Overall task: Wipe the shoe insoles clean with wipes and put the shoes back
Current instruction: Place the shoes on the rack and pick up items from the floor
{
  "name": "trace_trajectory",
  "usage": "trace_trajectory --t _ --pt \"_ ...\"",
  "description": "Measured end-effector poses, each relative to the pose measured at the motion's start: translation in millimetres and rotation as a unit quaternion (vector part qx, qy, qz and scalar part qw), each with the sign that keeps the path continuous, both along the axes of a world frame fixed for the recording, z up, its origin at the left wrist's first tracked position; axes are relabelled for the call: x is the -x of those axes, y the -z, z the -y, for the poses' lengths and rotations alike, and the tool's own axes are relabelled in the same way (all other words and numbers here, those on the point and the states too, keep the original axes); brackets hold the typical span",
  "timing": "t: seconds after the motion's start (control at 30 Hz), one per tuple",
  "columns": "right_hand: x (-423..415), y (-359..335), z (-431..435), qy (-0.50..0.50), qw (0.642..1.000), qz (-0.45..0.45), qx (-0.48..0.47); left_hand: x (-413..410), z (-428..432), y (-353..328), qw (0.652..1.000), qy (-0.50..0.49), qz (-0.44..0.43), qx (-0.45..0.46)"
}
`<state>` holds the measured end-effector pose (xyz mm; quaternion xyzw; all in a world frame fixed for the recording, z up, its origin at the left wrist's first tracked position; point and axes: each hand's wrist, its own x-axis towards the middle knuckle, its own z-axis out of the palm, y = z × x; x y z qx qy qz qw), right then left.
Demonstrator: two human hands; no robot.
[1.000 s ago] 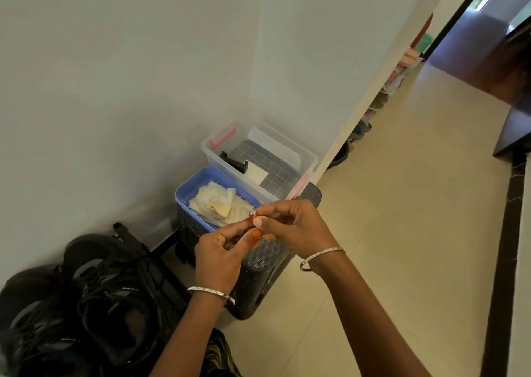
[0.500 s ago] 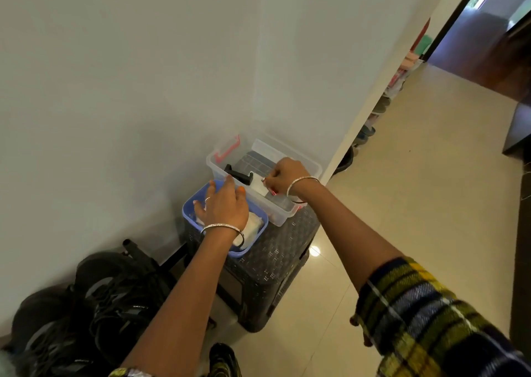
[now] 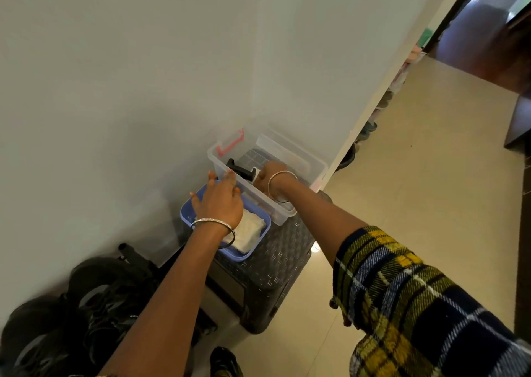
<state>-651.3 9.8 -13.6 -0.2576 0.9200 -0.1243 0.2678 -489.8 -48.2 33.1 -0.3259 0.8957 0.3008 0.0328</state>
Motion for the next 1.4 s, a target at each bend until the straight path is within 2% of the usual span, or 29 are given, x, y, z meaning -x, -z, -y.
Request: trace_trajectory --t 0.17,0.27,0.43,0.53,0.77,0.87,1.03,1.23,1.4 --pt "-2.9 2.5 1.4 -0.002 1.0 -0.017 -0.018 -1.1 3.3 0.4 1.0 0.018 0.01 -0.004" --pt "3.8 -8.1 -7.4 -0.036 0.995 -0.055 -0.08 -0.2 4.2 1.8 0.999 0.039 0.022 0.012" --pt "3.3 -8.1 -20.1 -0.116 0.974 -0.068 -0.183 1.7 3.1 2.6 0.998 0.053 0.031 0.025" --pt "-0.3 -4.3 -22.1 -0.135 0.971 -0.109 -0.164 0.8 1.5 2.6 0.997 0.055 0.033 0.031" --pt "0.3 -2.5 -22.0 -0.138 0.974 -0.097 -0.151 0.2 4.1 2.0 0.998 0.057 0.029 0.018" --pt "4.1 -7.6 -26.0 -0.122 0.976 -0.093 -0.157 0.7 4.3 2.8 0.997 0.063 0.037 0.029" --pt "15.5 -17.4 -27.9 -0.073 0.977 -0.137 -0.145 1.0 5.9 4.0 0.996 0.068 0.038 0.03" --pt "10.3 -10.4 -7.7 0.009 0.996 -0.044 -0.071 1.9 3.6 3.1 0.996 0.07 0.041 0.042" --pt "10.6 -5.3 -8.3 0.031 0.999 -0.01 -0.044 0.5 7.2 1.9 0.995 0.075 0.049 0.033"
